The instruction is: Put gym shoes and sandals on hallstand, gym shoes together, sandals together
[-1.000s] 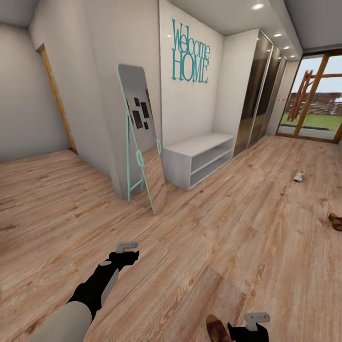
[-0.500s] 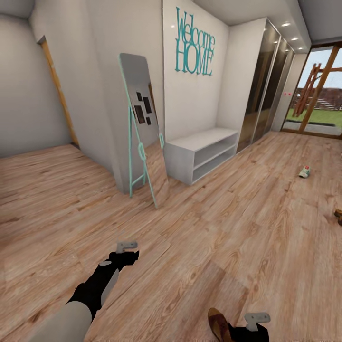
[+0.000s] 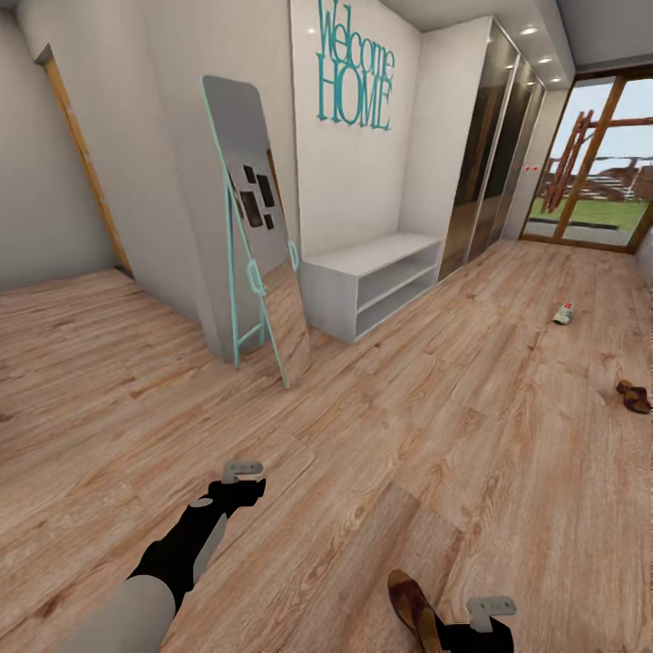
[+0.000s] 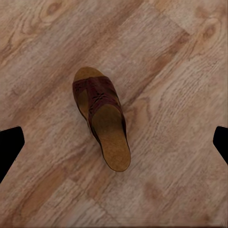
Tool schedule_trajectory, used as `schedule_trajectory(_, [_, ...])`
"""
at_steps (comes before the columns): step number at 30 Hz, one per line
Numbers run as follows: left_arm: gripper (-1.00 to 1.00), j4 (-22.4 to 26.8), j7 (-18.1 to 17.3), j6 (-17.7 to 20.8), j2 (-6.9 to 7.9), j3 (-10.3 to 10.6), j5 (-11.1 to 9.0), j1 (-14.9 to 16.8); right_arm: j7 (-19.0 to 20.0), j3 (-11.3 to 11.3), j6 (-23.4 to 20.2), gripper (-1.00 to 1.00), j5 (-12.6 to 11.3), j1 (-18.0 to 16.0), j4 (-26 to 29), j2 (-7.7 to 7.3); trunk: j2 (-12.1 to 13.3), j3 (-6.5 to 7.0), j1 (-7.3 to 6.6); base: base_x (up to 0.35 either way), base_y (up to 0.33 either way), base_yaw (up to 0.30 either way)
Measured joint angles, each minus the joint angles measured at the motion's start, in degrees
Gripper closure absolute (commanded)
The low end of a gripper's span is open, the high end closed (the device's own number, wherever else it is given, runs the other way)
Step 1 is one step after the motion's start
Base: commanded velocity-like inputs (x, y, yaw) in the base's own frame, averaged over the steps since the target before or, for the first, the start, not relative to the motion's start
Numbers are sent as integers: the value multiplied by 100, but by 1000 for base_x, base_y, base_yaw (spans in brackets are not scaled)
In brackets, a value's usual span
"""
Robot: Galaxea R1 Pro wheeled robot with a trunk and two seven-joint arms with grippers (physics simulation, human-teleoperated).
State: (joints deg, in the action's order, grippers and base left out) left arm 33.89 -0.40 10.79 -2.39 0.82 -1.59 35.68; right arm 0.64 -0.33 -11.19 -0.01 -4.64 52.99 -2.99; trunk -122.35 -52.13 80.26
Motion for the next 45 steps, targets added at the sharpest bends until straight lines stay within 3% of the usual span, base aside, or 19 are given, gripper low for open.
schedule_trajectory(15, [-100,0,0,1,0,0,0,0,0,1,0,-100,0,0,0,2,-602,-407,330,0,0,-110])
schedule_trajectory(34, [-100,1,0,-3,0,0,0,0,0,1,0,-100,0,-1,-1,5,-1364,-926,747,0,0,-10])
schedule_trajectory(40, [-100,53,0,-2,-11,13,4,2,-2,2,0,-100,0,-1,-1,6,-1365,-982,747,0,0,0])
schedule_trajectory(45, [-100,597,-6,5,-38,46,3,7,-6,7,0,-100,2,-1,-1,8,-1365,-1008,747,0,0,0])
